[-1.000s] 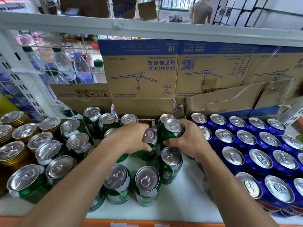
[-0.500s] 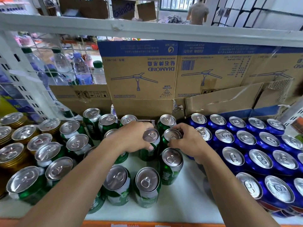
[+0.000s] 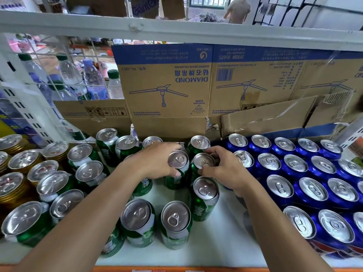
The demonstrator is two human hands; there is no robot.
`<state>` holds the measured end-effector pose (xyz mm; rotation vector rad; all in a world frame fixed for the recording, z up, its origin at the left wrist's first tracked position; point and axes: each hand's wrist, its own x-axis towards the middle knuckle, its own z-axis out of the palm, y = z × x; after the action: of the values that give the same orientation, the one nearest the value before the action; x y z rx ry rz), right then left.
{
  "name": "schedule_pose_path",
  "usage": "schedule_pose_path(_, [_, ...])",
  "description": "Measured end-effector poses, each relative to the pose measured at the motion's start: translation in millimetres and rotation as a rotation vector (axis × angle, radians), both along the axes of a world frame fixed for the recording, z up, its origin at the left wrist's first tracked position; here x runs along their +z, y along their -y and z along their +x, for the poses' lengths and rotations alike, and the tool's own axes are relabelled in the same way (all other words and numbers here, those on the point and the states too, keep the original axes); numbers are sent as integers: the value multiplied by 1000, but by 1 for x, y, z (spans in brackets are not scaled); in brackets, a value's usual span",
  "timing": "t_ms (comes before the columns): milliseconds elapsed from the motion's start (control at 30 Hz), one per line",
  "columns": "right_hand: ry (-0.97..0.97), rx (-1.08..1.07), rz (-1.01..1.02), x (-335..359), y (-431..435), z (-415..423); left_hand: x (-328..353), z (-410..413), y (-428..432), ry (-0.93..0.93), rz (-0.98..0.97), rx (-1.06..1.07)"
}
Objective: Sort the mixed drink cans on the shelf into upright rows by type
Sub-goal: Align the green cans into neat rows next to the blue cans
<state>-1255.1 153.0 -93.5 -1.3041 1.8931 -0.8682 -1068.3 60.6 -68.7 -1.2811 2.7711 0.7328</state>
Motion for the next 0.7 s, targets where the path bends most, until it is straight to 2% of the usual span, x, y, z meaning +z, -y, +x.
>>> schedule_pose_path(100, [-124, -30, -33, 1, -4, 2, -3, 2, -3, -2, -8, -11])
schedule_pose_path(200, [-328, -64, -187, 11, -13, 13, -6, 3, -5, 15, -70, -10])
schedule_pose_path(300, [-380, -6, -357, 24, -25, 34, -8, 5, -5, -36, -105, 5])
schedule_pose_path(367, [-381, 102, -375, 31, -31, 47, -8, 6, -5, -89, -114, 3])
schedule_pose_path(433, [-396, 257, -330, 37, -35, 56, -8, 10, -5, -140, -116, 13])
schedule_pose_path(500, [-449, 414, -168, 43, -39, 65, -10, 15, -5, -151, -119, 37])
schedule_pose_path(600, [-643, 581, 43, 45, -44, 76, -13, 20, -4, -158, -119, 59])
schedule_pose_path(700, [-723, 635, 69, 45, -46, 89, -12, 23, -6, -209, -96, 86])
